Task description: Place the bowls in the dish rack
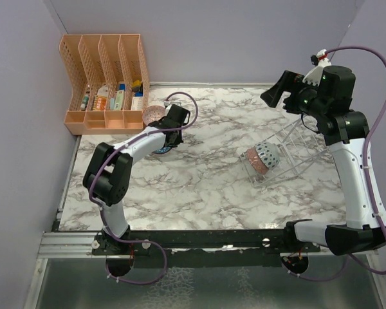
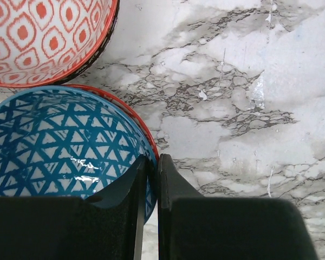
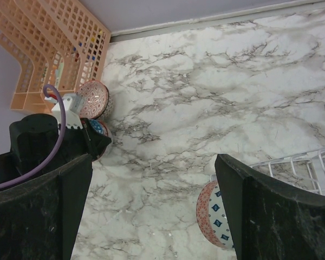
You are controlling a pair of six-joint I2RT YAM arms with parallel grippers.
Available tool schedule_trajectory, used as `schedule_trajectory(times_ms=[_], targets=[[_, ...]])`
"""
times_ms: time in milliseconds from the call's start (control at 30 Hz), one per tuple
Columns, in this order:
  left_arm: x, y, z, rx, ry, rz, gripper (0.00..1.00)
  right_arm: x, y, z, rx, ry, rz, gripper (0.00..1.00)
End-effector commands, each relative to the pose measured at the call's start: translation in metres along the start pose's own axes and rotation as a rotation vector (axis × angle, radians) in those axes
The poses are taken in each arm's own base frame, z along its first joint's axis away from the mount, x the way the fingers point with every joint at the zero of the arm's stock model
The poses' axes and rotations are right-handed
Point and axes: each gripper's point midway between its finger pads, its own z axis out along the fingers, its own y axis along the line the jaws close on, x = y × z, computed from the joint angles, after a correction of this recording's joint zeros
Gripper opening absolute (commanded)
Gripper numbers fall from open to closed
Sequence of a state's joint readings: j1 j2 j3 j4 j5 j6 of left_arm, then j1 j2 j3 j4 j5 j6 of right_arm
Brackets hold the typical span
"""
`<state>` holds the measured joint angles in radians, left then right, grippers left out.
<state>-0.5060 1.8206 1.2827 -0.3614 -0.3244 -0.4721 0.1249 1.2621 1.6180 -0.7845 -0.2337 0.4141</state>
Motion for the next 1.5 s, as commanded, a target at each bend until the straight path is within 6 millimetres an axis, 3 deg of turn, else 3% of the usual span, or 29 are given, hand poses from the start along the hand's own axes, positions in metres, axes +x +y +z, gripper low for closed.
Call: schedule_trajectory(times_ms=[0, 33, 367, 667, 800, 1100, 1233, 1467], targets=[[-0.025, -0.002, -0.021, 0.036, -0.074, -0.038, 0.04, -0.005, 0.007, -0.005, -0.027, -0.028, -0.008, 0.95], [-0.027, -0.003, -0.024, 0.043, -0.079, -0.042, 0.00, -0.005, 0.007, -0.004, -0.028, -0.027, -0.006, 0.95], [-0.051, -0.010, -0.064, 0.124, -0.127, -0.062, 0.00, -0.003, 0.008, -0.003, -0.036, -0.023, -0.004, 0.95], [-0.045, -0.012, -0.067, 0.135, -0.094, -0.020, 0.00, -0.001, 0.008, -0.002, -0.038, -0.019, -0.004, 0.94], [-0.043, -0.004, -0.067, 0.088, -0.083, 0.019, 0.00, 0.000, 0.007, -0.002, -0.036, -0.018, -0.004, 0.94], [-0.064, 0.007, -0.086, 0.052, -0.150, 0.044, 0.00, -0.001, 0.007, -0.002, -0.036, -0.021, -0.004, 0.94], [-0.081, -0.005, -0.106, 0.127, -0.196, 0.027, 0.00, -0.010, 0.012, -0.006, -0.045, -0.037, -0.004, 0.94], [-0.115, -0.043, -0.158, 0.373, -0.295, -0.110, 0.00, -0.029, 0.026, -0.013, -0.083, -0.074, 0.014, 0.94]])
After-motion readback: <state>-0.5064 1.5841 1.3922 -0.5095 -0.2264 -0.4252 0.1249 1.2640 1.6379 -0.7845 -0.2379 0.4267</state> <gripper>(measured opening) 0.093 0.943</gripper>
